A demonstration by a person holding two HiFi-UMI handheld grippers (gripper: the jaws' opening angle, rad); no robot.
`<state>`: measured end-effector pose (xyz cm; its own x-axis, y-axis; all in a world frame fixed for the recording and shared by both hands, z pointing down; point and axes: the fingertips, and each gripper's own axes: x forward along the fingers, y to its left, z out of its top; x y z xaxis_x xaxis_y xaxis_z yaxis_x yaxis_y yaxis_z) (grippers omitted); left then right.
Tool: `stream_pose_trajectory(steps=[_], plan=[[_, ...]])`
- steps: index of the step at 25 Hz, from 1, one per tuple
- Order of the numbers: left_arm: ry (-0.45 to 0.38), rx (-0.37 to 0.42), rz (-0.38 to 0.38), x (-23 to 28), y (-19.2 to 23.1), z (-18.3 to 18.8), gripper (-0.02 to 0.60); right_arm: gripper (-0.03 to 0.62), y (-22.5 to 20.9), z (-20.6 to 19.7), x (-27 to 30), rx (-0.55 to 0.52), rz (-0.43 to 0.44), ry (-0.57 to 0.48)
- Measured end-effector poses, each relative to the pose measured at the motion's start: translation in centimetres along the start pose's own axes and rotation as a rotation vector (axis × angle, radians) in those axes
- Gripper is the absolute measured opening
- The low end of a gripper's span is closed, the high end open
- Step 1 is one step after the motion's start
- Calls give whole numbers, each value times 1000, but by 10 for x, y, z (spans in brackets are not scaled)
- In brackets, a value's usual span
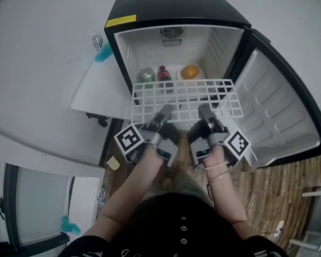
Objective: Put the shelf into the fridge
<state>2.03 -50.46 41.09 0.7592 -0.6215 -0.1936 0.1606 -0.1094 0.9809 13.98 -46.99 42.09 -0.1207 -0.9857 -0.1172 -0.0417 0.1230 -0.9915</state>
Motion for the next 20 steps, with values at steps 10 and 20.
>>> stream_pose_trajectory(steps=[10,20], plan=[[-17,1,-3,-3,-14,-1,34,37,13,-3,-1,-4,-8,25],[-74,-34,33,52,4,51,34,37,-2,20,76,-6,-70,75]])
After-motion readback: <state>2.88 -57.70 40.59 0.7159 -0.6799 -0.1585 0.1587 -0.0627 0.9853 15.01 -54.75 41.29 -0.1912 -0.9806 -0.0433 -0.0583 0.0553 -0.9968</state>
